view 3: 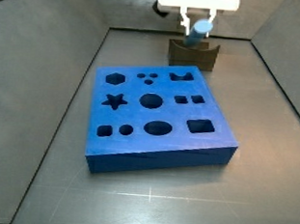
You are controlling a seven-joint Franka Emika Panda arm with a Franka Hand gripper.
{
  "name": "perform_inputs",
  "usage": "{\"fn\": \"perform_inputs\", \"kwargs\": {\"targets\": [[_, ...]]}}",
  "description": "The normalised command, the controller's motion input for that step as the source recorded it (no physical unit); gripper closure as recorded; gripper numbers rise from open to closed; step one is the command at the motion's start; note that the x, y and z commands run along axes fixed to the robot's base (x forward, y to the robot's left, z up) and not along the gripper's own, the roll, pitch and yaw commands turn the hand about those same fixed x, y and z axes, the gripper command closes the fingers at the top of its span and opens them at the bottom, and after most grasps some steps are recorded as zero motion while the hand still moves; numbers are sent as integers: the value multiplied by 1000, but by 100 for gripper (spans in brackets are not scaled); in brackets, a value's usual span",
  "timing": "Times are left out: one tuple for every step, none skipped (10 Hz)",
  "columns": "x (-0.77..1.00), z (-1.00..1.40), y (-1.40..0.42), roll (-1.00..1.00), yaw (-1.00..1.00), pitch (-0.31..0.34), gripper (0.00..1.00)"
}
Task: Pick up the oval object. Move up. Place the oval object on the fixture. Regrasp the oval object. Move to above the board. Insert the oval object.
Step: Place the oval object on the fixture, then regrasp the oval object.
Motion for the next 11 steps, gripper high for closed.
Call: {"fn": "perform_inputs", "kwargs": {"targets": [[121,-718,106,-141,-167,49,100],[99,-441,70,-103,-154,26,100],[82,-256,47,-78,-142,14,100],[59,-170,-9,-48,-125,-2,100],[58,-168,-8,-46,-120,-7,100],[57,-169,-8,-47,-106,-7,100],[56,-169,-8,-47,-97,-7,100],[0,0,0,0,0,0,0],[0,1000,0,-101,27,-8,0],[-6,1000,1,-96,29,-1,0],[-22,1000,4,-73,36,-6,0]]}}
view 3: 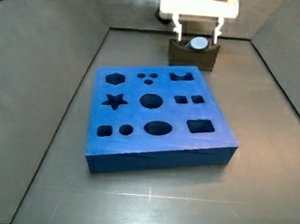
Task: Pick up the oval object. Move up. Place the oval object on the fixture. Regrasp the oval object. Move to above the board. Insert the oval object.
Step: Regrasp the oval object.
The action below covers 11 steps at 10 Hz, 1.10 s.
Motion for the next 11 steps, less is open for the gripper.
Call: {"fn": "perform_inputs", "kwargs": {"targets": [[-32,1000,3,-51,37,-15,0],[-48,1000,0,-28,36,-21,0],[-53,823,1,-20,39,-25,0],[-50,699,2,-16,41,-28,0],[-45,388,3,-16,48,-26,0],[-46,256,3,-17,47,-23,0],[-147,907,-923,1000,23,76,0],[-124,860,-893,1000,24,75,0],[-125,693,-731,1000,22,65,0],[-113,572,-630,1000,21,61,0],[-69,285,-405,1000,20,58,0]]}}
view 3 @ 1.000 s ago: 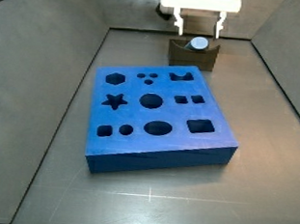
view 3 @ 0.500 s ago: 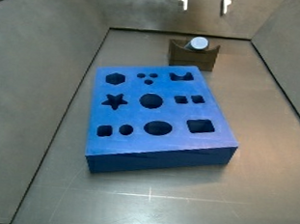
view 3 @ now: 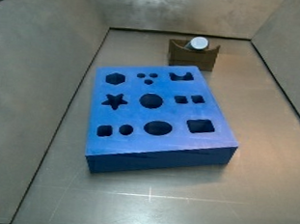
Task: Pick up the oval object. Move up. Place the oval object on the fixture. Regrasp the oval object. Move to above the board. Insert the oval object.
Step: Regrasp the oval object.
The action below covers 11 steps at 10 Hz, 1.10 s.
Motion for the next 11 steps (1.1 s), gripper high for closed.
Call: {"fn": "perform_inputs", "kwargs": {"targets": [[-33,61,-219,1000,20,57,0],[-1,-34,-46,1000,20,57,0],[10,4,3,1000,19,62,0],[-1,15,-18,1000,19,59,0],[-6,7,-20,1000,19,56,0],[-9,-2,-19,1000,20,51,0],[-9,2,-21,1000,20,47,0],[-6,4,-20,1000,21,44,0],[-1,4,-19,1000,23,41,0],[-3,4,-19,1000,24,41,0],[-5,6,-18,1000,26,45,0]]}}
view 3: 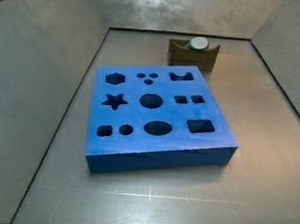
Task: Pick up the oval object. Move up. Place the oval object on the fixture. Regrasp the oval object. Move to above the board. Insert the oval object.
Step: Regrasp the oval object.
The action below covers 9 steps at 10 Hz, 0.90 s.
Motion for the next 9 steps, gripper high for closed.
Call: {"fn": "perform_inputs", "kwargs": {"targets": [[5,11,-18,1000,29,50,0],[14,3,-19,1000,32,55,0],[28,-6,-24,1000,35,61,0],[42,-11,-23,1000,38,69,0],[61,-11,-27,1000,45,82,0],[76,-18,-29,1000,51,95,0],[94,-21,-34,1000,62,119,0],[105,-19,-34,1000,74,137,0],[113,-17,-38,1000,89,160,0]]}}
